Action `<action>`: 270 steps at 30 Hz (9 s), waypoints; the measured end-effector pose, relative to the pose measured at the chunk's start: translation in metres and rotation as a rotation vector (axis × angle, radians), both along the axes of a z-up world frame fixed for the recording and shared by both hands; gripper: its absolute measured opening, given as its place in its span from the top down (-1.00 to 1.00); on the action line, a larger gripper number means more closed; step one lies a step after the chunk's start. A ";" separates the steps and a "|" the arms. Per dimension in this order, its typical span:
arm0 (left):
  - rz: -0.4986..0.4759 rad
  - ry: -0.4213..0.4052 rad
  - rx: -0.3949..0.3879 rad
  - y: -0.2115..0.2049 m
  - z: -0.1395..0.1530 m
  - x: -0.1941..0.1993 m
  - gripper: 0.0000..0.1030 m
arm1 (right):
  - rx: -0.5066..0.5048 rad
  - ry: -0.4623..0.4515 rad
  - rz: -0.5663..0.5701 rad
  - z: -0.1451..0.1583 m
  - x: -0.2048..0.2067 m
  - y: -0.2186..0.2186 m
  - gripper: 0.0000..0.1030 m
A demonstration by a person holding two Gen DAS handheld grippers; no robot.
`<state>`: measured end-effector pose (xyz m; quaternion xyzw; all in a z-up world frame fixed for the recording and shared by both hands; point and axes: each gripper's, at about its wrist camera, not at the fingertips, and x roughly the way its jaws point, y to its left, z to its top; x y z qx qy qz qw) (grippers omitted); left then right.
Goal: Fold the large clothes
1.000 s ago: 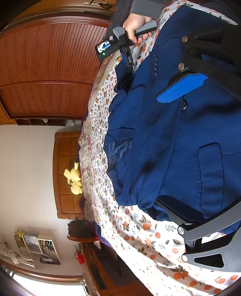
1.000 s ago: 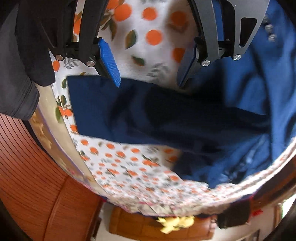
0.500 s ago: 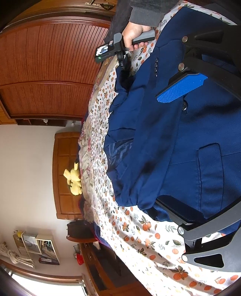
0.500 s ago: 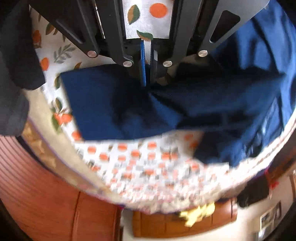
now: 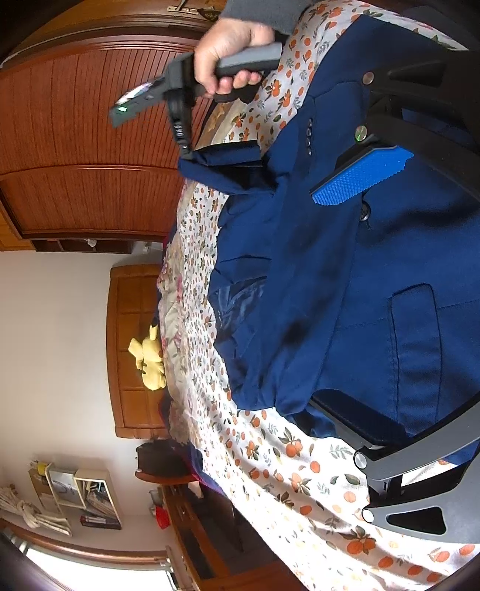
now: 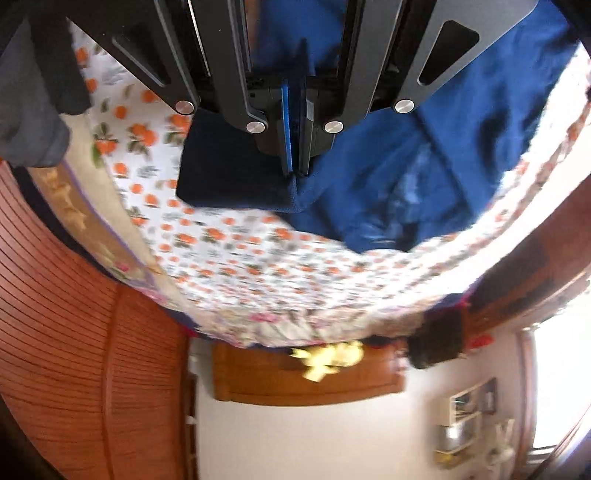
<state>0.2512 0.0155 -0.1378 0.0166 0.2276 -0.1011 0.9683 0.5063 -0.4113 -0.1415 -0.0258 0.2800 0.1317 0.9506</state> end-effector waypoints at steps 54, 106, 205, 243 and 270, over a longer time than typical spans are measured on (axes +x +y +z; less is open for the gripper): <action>-0.100 0.104 0.173 -0.117 -0.016 0.015 -0.95 | -0.116 0.165 0.239 -0.084 -0.181 -0.083 0.00; -0.155 0.320 0.289 -0.202 -0.004 0.188 0.77 | -0.020 0.053 0.203 -0.080 -0.152 -0.088 -0.14; 0.058 0.233 0.087 0.000 -0.009 -0.082 -0.72 | -0.109 0.065 0.253 -0.091 -0.141 -0.013 -0.14; 0.253 0.254 0.008 0.129 -0.034 -0.142 -0.95 | -0.098 0.219 0.087 -0.107 -0.216 -0.116 -0.17; 0.186 0.318 -0.030 0.136 -0.055 -0.155 -0.04 | -0.074 0.256 0.121 -0.123 -0.231 -0.101 0.04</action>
